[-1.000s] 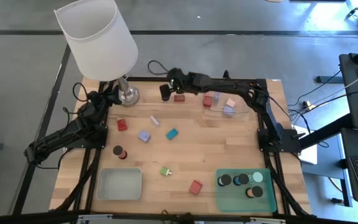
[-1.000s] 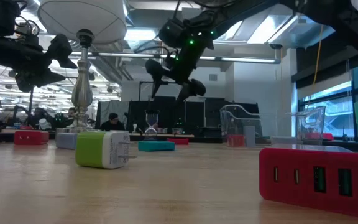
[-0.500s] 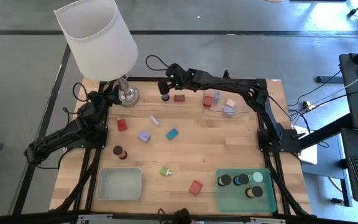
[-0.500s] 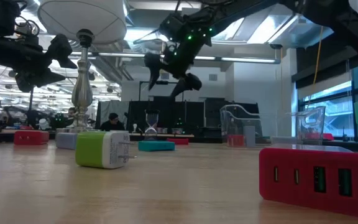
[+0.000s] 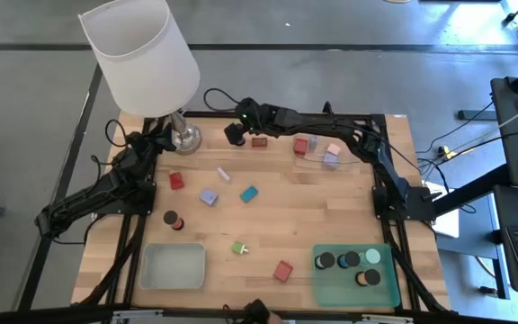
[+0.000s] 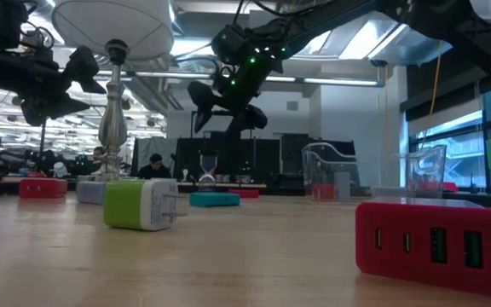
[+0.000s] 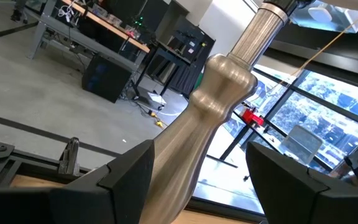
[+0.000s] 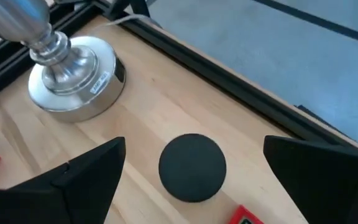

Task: Pick & Place Office items
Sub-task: Put the blue hourglass into the green bin

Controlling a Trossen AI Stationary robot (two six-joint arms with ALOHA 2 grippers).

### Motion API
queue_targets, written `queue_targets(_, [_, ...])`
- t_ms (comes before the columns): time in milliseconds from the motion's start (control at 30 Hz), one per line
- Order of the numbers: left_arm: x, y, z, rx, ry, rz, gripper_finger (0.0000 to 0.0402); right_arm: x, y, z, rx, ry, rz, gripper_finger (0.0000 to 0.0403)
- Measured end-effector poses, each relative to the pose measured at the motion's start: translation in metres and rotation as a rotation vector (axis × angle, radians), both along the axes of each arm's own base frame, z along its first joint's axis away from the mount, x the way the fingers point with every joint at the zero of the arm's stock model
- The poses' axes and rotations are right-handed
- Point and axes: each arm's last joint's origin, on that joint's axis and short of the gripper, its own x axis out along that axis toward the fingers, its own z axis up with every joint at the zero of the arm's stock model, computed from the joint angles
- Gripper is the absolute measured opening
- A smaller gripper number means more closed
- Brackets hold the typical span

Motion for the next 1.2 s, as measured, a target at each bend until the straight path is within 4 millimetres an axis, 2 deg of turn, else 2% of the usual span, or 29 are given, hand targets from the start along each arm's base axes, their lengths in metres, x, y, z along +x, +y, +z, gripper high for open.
queue_targets(467, [0.0, 0.0, 0.0, 0.0, 0.0, 0.0, 0.0251, 0.01, 0.016, -0.015, -0.153, 0.131, 0.17, 0.0384])
queue_targets(700, [0.0, 0.0, 0.0, 0.0, 0.001, -0.001, 0.0251, 0.013, 0.015, -0.019, -0.207, 0.154, 0.153, 0.0384])
queue_targets(1200, [0.0, 0.0, 0.0, 0.0, 0.0, -0.001, 0.0251, 0.011, 0.011, -0.019, -0.158, 0.127, 0.13, 0.0384])
